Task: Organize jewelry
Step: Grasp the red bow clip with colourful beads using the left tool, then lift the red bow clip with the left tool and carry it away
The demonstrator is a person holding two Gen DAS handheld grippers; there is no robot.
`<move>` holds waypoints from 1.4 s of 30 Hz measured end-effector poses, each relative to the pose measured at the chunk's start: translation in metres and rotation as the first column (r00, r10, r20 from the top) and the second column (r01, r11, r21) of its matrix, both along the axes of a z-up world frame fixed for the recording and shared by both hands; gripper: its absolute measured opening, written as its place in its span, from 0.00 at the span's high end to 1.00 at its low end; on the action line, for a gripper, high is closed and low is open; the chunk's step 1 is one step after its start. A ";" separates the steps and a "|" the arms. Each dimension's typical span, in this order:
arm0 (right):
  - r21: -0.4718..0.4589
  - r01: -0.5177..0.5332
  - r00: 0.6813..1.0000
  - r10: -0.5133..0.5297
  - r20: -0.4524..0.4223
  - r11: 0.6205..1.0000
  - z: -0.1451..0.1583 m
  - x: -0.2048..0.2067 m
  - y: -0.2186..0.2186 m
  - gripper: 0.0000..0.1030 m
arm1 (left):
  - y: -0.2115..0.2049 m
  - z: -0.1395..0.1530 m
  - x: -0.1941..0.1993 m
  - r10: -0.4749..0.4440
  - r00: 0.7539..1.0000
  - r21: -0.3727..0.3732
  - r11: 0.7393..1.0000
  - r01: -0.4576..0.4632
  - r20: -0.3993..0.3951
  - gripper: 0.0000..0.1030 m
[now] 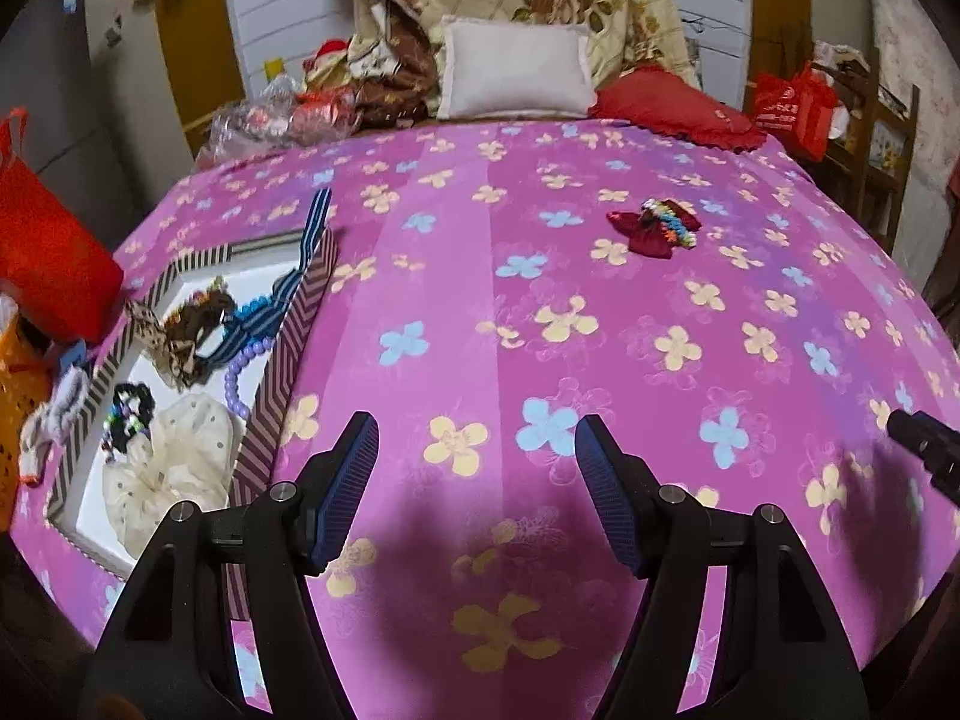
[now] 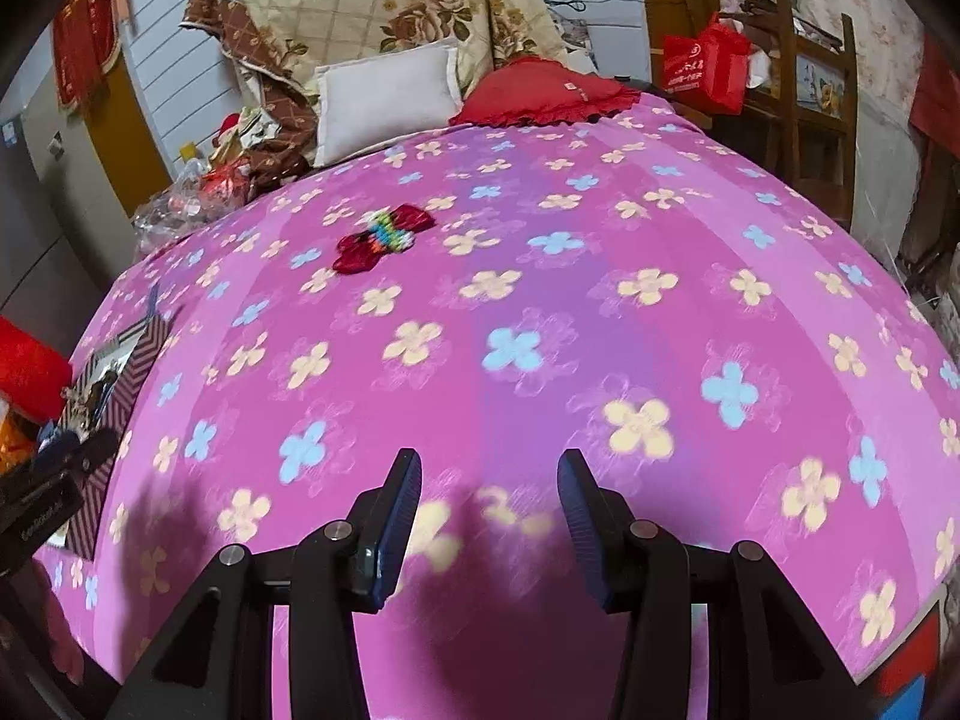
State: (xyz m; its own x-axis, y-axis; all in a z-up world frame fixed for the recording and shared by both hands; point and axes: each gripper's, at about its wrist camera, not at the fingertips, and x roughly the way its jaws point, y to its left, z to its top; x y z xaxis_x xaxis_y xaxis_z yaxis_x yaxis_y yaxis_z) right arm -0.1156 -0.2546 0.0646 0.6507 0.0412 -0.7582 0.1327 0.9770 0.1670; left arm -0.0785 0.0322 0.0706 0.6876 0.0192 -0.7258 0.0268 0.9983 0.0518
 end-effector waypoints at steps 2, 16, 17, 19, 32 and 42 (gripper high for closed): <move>0.005 0.004 1.000 -0.004 0.007 1.000 0.003 0.009 -0.007 0.56 | 0.004 -0.001 0.005 0.015 1.000 -0.006 1.000 -0.015 -0.024 0.34; 0.068 -0.037 0.999 0.037 -0.005 0.997 -0.012 0.148 -0.028 0.56 | -0.042 -0.006 0.156 -0.100 0.968 -0.126 0.989 0.072 -0.231 0.34; 0.078 -0.035 0.999 0.036 -0.006 0.996 -0.014 0.152 -0.032 0.56 | -0.049 -0.008 0.167 -0.115 0.963 -0.133 0.988 0.085 -0.244 0.34; 0.116 -0.025 0.999 0.027 -0.021 0.993 -0.023 0.162 -0.045 0.56 | -0.066 -0.013 0.191 -0.140 0.957 -0.143 0.984 0.106 -0.253 0.35; 0.208 0.032 0.998 -0.021 -0.053 0.978 -0.038 0.163 -0.082 0.56 | -0.142 -0.053 0.254 -0.246 0.924 -0.152 0.966 0.208 -0.294 0.93; 0.168 0.032 0.999 -0.029 -0.017 0.985 -0.030 0.156 -0.077 0.56 | -0.111 0.048 0.176 -0.314 0.938 -0.107 0.948 0.300 -0.148 0.97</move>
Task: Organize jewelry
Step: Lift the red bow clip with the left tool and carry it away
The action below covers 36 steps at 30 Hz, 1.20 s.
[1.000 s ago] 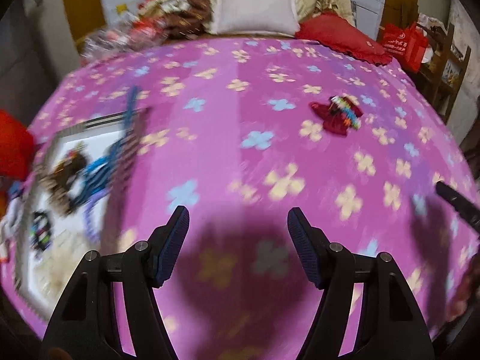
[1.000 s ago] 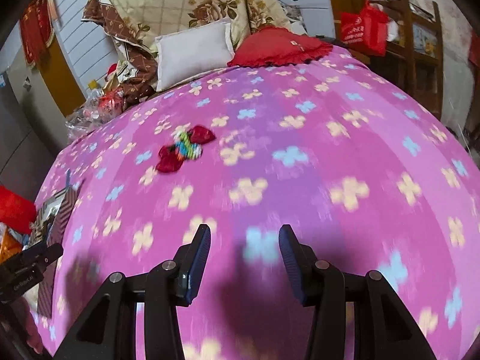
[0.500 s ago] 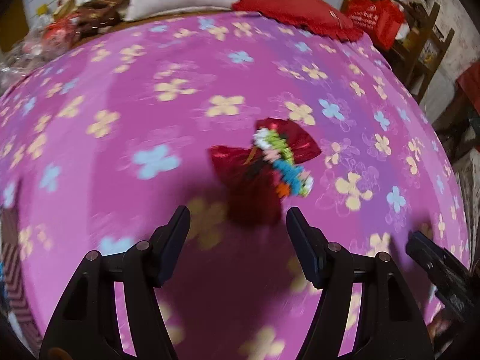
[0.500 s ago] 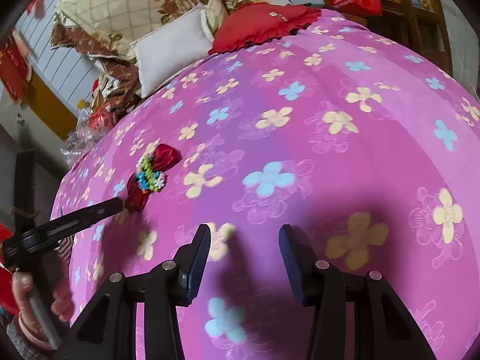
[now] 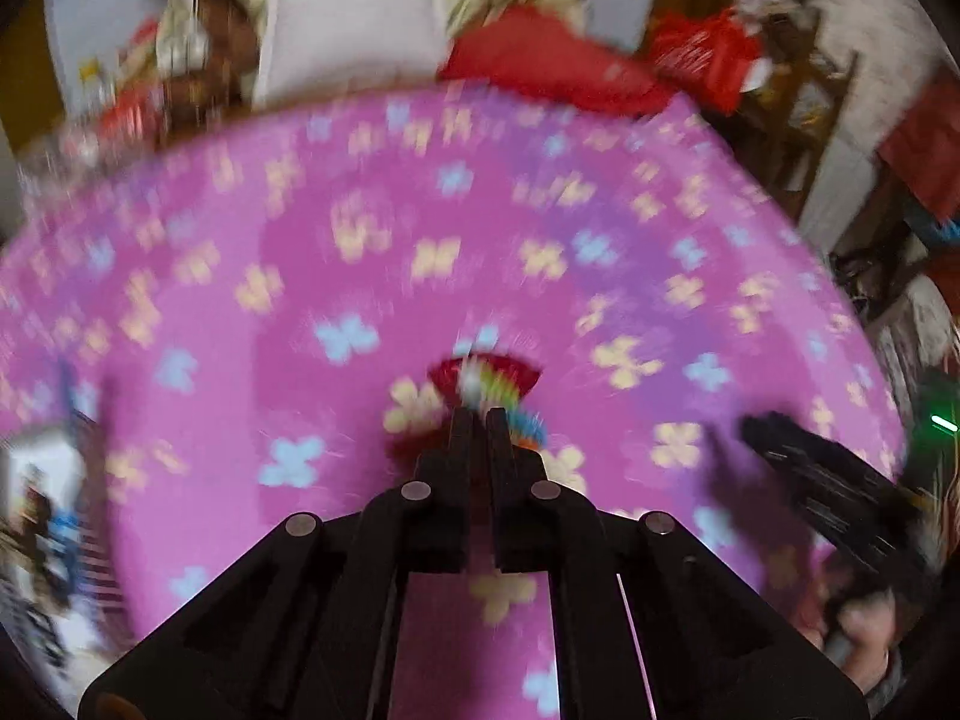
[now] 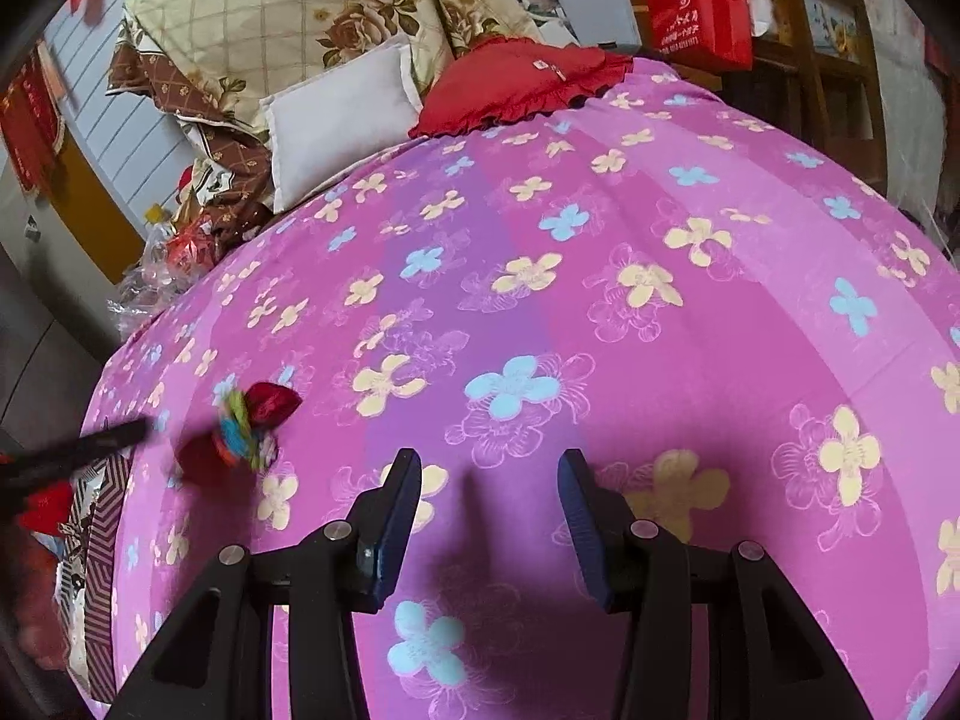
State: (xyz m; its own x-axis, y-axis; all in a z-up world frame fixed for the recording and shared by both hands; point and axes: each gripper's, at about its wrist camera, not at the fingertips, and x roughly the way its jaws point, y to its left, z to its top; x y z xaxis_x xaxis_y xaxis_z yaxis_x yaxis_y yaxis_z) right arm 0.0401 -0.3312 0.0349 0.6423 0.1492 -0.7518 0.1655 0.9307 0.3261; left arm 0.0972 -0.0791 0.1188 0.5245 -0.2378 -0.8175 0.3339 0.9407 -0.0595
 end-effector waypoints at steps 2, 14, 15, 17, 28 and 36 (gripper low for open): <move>0.007 -0.007 1.000 0.007 0.000 1.000 0.000 -0.002 0.003 0.56 | 0.003 0.028 -0.024 -0.025 0.997 0.025 0.999 0.023 0.079 0.97; 0.106 -0.117 0.993 0.117 0.008 0.987 0.002 -0.010 0.035 0.55 | 0.015 -0.027 -0.006 0.049 0.998 0.039 0.998 -0.047 -0.049 0.73; 0.102 -0.114 0.993 0.114 0.006 0.988 0.002 -0.010 0.034 0.55 | 0.011 -0.033 -0.001 0.049 0.997 0.036 0.998 -0.046 -0.059 0.73; 0.104 -0.102 0.995 0.103 0.001 0.989 0.001 -0.009 0.029 0.55 | 0.002 -0.050 0.013 0.047 0.995 0.031 0.999 -0.044 -0.088 0.73; 0.114 -0.052 0.998 0.055 -0.018 0.992 -0.004 -0.002 0.009 0.55 | -0.040 -0.072 0.031 0.001 0.993 0.038 0.999 0.003 -0.117 0.86; 0.154 -0.087 0.996 0.090 -0.010 0.984 -0.005 0.000 0.014 0.55 | -0.047 -0.021 -0.013 -0.214 0.971 -0.152 0.969 0.197 -0.110 0.81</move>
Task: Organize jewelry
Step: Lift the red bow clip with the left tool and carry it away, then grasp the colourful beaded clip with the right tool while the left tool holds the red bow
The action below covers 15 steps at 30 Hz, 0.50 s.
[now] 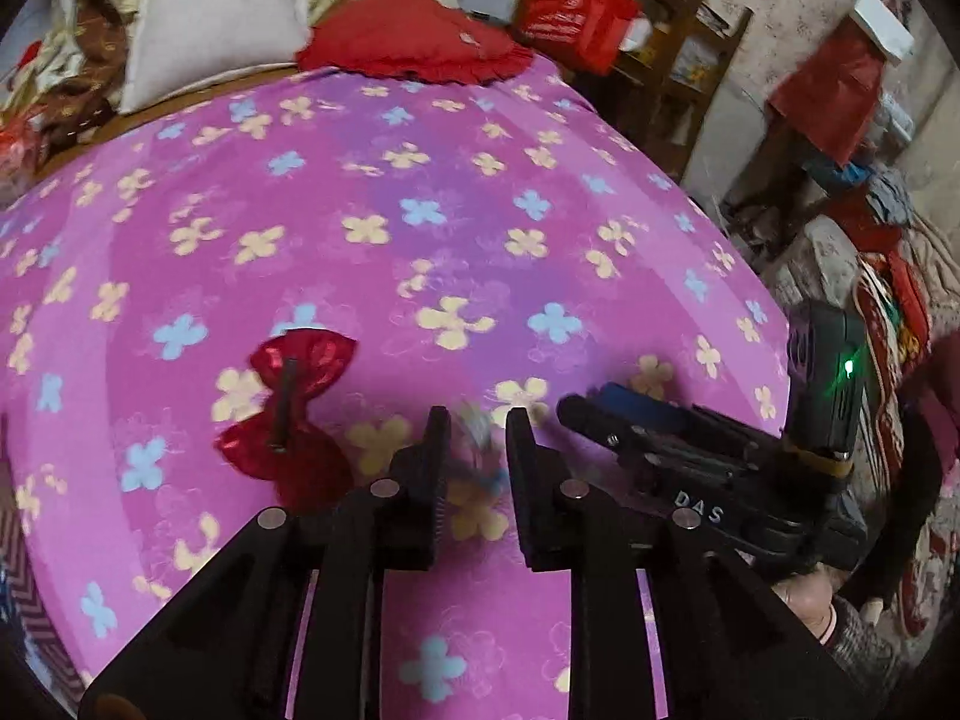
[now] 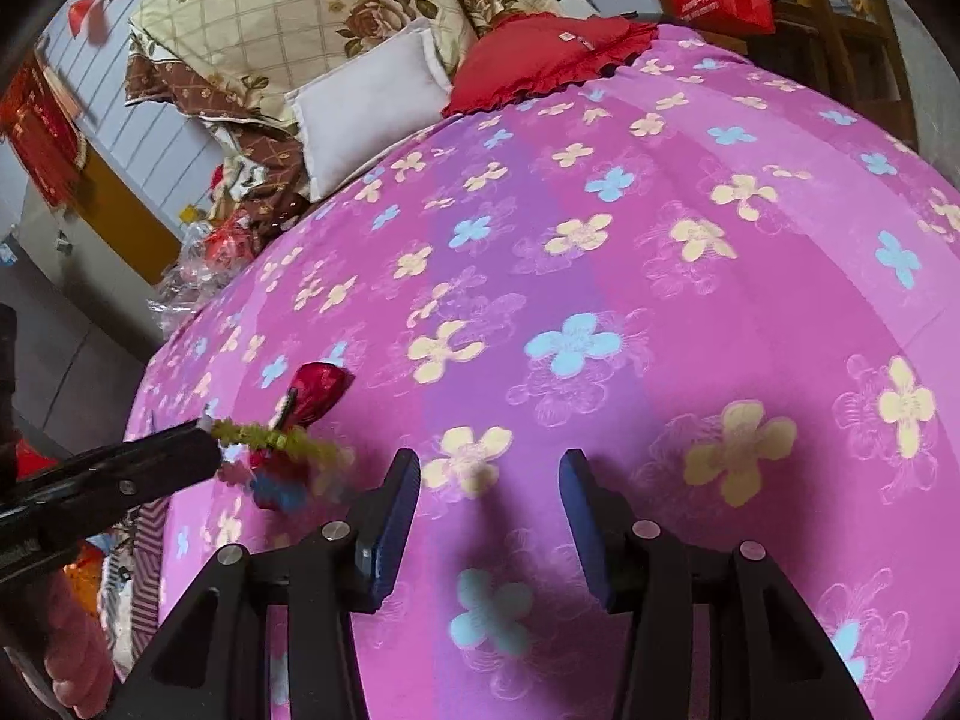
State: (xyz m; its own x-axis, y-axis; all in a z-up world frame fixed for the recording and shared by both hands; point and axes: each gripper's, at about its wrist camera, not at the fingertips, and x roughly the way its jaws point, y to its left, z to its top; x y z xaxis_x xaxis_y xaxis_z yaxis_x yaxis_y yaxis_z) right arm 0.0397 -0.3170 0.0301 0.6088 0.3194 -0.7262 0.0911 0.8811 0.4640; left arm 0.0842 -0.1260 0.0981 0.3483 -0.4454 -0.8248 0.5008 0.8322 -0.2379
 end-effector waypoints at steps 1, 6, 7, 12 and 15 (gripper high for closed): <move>0.007 -0.016 1.000 0.016 -0.003 1.000 -0.001 0.000 0.005 0.54 | 0.004 0.000 0.003 0.020 1.000 0.005 1.000 -0.020 0.002 0.79; -0.014 -0.094 0.996 0.094 -0.010 0.995 -0.003 0.002 0.027 0.54 | 0.039 -0.030 0.036 0.199 0.980 0.094 0.976 -0.195 -0.025 0.68; -0.012 -0.121 0.993 0.121 -0.013 0.993 -0.003 0.002 0.032 0.54 | 0.044 -0.038 0.042 0.218 0.975 0.104 0.972 -0.213 -0.041 0.68; -0.067 -0.197 0.979 0.193 -0.058 0.978 -0.011 0.001 0.051 0.54 | 0.042 -0.065 0.061 0.203 0.977 0.113 0.974 -0.194 -0.067 0.68; -0.142 -0.223 0.975 0.218 -0.053 0.964 -0.009 -0.003 0.062 0.50 | 0.034 -0.071 0.065 0.176 0.983 0.109 0.980 -0.169 -0.061 0.57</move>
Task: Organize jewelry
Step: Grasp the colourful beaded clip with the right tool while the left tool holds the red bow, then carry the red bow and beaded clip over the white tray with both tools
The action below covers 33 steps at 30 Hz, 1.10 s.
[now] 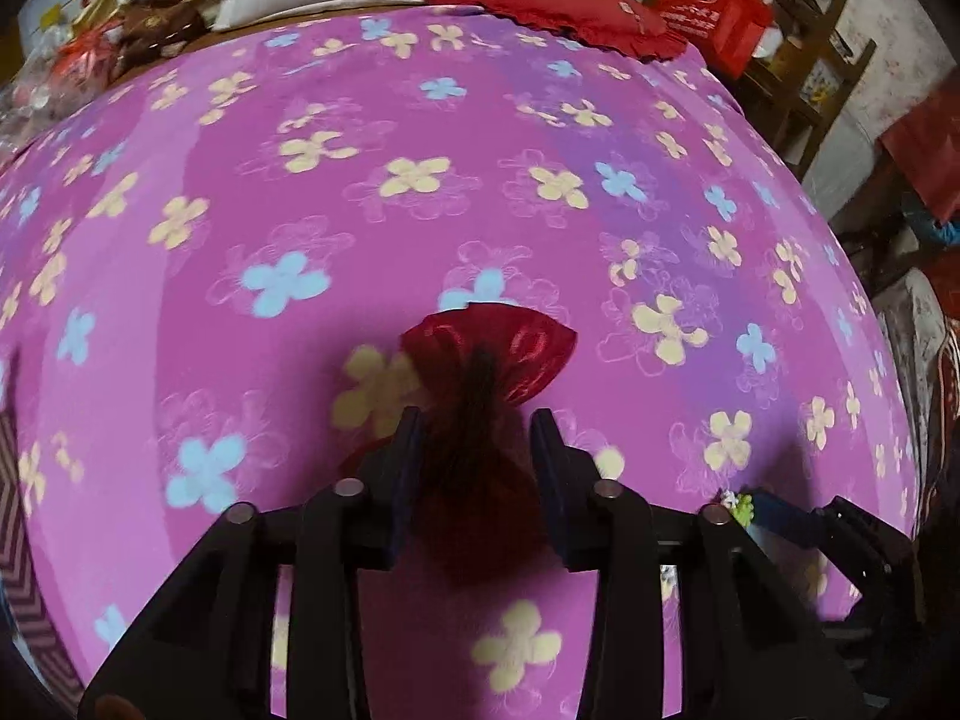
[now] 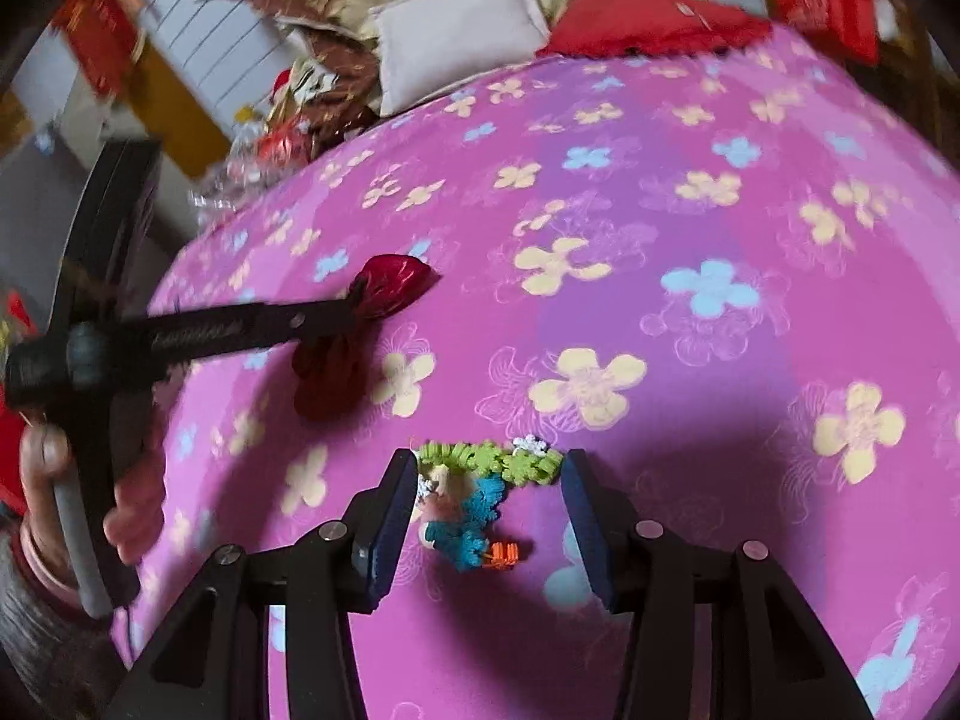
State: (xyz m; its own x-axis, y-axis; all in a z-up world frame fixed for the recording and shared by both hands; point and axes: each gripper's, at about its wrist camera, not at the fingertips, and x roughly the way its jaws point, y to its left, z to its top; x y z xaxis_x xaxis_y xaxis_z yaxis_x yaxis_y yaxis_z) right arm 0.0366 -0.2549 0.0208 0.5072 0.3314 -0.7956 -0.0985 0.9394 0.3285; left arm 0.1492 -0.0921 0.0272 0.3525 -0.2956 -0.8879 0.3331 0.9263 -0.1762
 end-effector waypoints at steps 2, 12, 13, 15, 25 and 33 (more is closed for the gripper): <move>-0.048 -0.018 1.000 0.019 0.012 0.999 0.000 -0.003 0.008 0.47 | -0.004 -0.004 0.001 -0.007 1.000 0.006 1.000 0.007 0.005 0.53; -0.158 -0.035 0.998 0.042 0.041 0.987 -0.002 -0.006 0.021 0.45 | -0.004 -0.006 -0.003 0.018 1.000 0.085 0.996 -0.018 0.003 0.86; -0.178 -0.040 0.998 0.048 0.045 0.983 -0.003 -0.007 0.024 0.45 | 0.000 -0.001 -0.005 0.028 0.999 0.081 0.996 -0.029 0.016 0.86; -0.219 -0.045 0.997 0.058 0.050 0.975 -0.003 -0.008 0.030 0.45 | 0.007 0.010 -0.012 0.039 0.999 0.062 0.997 -0.041 0.035 0.86; -0.200 -0.022 0.997 0.036 0.067 0.980 0.000 -0.013 0.038 0.86 | 0.041 0.069 -0.085 0.025 0.985 0.050 0.998 -0.034 0.171 0.86; 0.100 0.041 0.996 -0.049 0.072 0.994 0.021 -0.024 0.010 0.86 | 0.091 0.101 -0.145 0.098 0.965 -0.009 0.995 -0.098 0.242 0.86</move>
